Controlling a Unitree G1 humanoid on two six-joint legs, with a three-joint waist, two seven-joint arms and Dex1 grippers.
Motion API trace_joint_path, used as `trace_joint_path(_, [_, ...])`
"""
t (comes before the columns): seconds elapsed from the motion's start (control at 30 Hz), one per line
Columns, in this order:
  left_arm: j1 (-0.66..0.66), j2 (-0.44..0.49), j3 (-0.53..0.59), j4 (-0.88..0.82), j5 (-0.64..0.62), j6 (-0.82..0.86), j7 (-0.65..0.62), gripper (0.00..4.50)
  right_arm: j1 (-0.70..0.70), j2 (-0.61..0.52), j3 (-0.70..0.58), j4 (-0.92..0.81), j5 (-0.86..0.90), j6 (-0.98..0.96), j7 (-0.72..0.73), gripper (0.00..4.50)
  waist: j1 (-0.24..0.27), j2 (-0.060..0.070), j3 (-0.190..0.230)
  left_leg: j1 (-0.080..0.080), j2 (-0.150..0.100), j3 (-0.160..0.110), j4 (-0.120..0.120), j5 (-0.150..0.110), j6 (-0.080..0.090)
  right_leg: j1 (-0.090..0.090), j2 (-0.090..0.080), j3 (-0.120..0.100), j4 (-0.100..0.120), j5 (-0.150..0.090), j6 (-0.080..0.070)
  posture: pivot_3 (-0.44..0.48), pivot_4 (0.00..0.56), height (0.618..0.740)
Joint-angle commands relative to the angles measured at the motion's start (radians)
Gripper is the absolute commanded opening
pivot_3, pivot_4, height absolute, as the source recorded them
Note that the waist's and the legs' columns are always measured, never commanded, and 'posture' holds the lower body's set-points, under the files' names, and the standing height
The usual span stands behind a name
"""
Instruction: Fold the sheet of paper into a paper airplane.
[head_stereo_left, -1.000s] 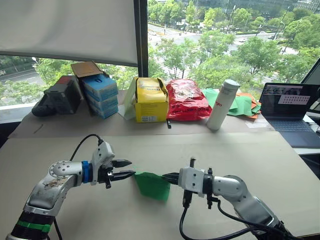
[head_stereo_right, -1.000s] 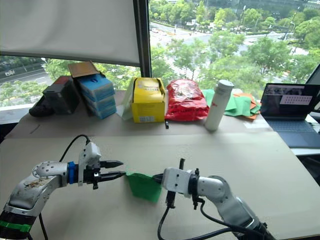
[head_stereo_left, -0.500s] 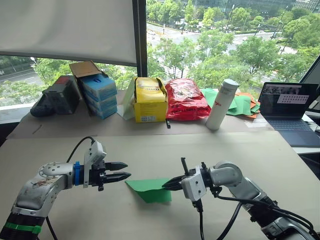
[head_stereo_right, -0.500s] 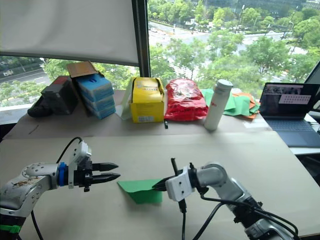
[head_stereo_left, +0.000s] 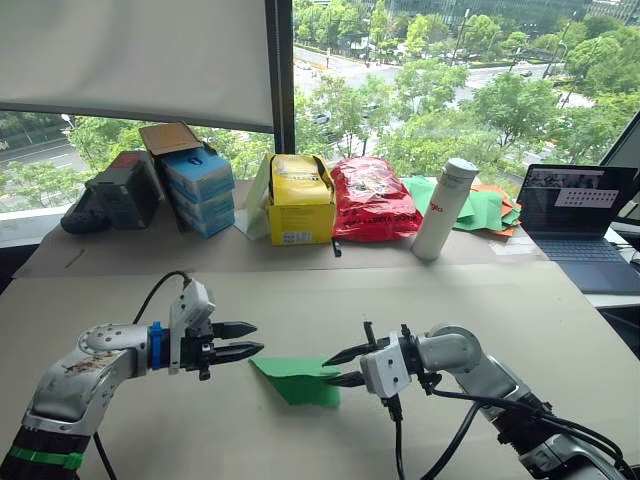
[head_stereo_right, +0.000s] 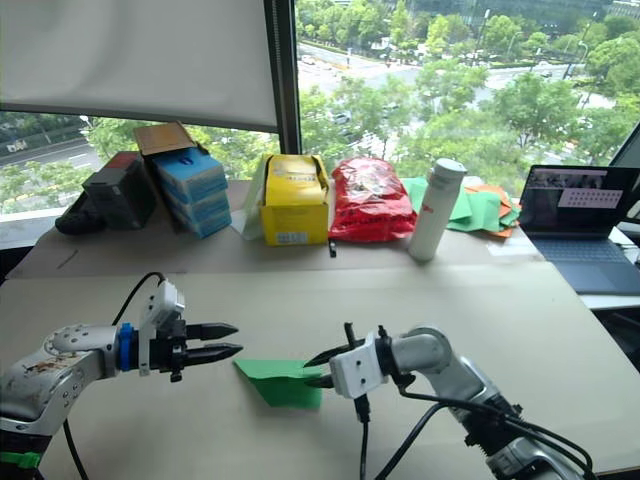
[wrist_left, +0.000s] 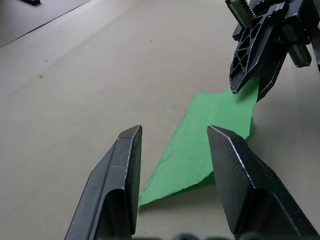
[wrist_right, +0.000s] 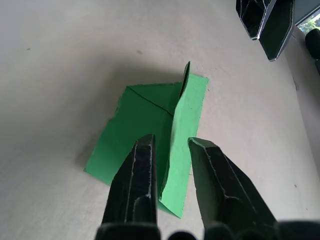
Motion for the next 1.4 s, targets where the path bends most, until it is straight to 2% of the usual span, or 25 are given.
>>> trace_joint_path(0.03, [-0.035, -0.004, -0.017, 0.004, -0.012, -0.017, -0.029, 2.19, 0.019, -0.008, -0.046, -0.085, 0.033, 0.081, -0.014, 2.60, 0.001, 0.000, 0.000, 0.000, 0.000, 0.000, 0.000, 0.000, 0.000, 0.000, 0.000, 0.000, 0.000, 0.000, 0.000, 0.000, 0.150, 0.740])
trace_joint_path(0.07, [-0.042, -0.007, -0.025, 0.012, -0.015, -0.019, -0.043, 1.93, 0.028, -0.010, -0.053, -0.113, 0.043, 0.114, -0.017, 3.02, 0.003, 0.000, 0.000, 0.000, 0.000, 0.000, 0.000, 0.000, 0.000, 0.000, 0.000, 0.000, 0.000, 0.000, 0.000, 0.000, 0.150, 0.740])
trace_joint_path(0.17, [-0.069, -0.016, -0.064, 0.049, -0.006, -0.036, -0.094, 1.00, 0.073, -0.009, -0.071, -0.222, 0.074, 0.233, -0.030, 3.04, 0.004, 0.000, 0.000, 0.000, 0.000, 0.000, 0.000, 0.000, 0.000, 0.000, 0.000, 0.000, 0.000, 0.000, 0.000, 0.000, 0.150, 0.740])
trace_joint_path(0.27, [-0.100, -0.027, -0.130, 0.104, 0.054, -0.089, -0.125, 0.04, 0.130, 0.010, -0.087, -0.350, 0.102, 0.369, -0.074, 3.04, 0.007, 0.000, 0.000, 0.000, 0.000, 0.000, 0.000, 0.000, 0.001, 0.000, 0.000, -0.001, 0.000, 0.000, 0.000, 0.000, 0.150, 0.740])
trace_joint_path(0.5, [-0.153, -0.083, -0.253, 0.232, 0.198, -0.243, -0.136, 0.04, 0.237, 0.055, -0.108, -0.559, 0.106, 0.596, -0.195, 3.04, 0.007, 0.000, 0.000, 0.000, -0.001, 0.001, 0.000, -0.003, 0.005, 0.000, 0.004, 0.000, 0.000, 0.000, 0.000, 0.000, 0.150, 0.740])
trace_joint_path(0.73, [-0.127, -0.096, -0.343, 0.293, 0.317, -0.352, -0.144, 0.04, 0.288, 0.024, -0.139, -0.677, 0.131, 0.740, -0.221, 3.04, 0.007, 0.000, 0.000, -0.001, 0.000, 0.001, 0.000, -0.004, 0.006, -0.001, 0.007, -0.001, 0.000, 0.000, 0.000, 0.000, 0.150, 0.740])
trace_joint_path(0.93, [-0.121, -0.103, -0.389, 0.352, 0.424, -0.437, -0.100, 0.04, 0.305, -0.008, -0.124, -0.686, 0.124, 0.766, -0.222, 3.04, 0.010, 0.000, 0.000, 0.002, 0.000, 0.001, 0.000, -0.004, 0.008, 0.002, 0.006, -0.001, -0.001, 0.000, 0.000, 0.000, 0.150, 0.740])
trace_joint_path(1.2, [-0.137, -0.114, -0.398, 0.362, 0.445, -0.442, -0.095, 0.04, 0.300, -0.058, -0.045, -0.612, -0.004, 0.653, -0.209, 3.04, 0.013, 0.000, -0.001, 0.004, 0.000, 0.001, 0.000, -0.004, 0.008, 0.004, 0.006, -0.004, 0.000, 0.000, 0.001, 0.000, 0.150, 0.740])
trace_joint_path(1.4, [-0.146, -0.096, -0.409, 0.375, 0.467, -0.454, -0.105, 0.04, 0.275, -0.048, -0.022, -0.552, -0.039, 0.614, -0.213, 3.04, 0.014, 0.000, -0.001, 0.004, 0.000, 0.001, 0.000, -0.004, 0.008, 0.004, 0.007, -0.004, 0.000, 0.000, 0.001, 0.000, 0.150, 0.740])
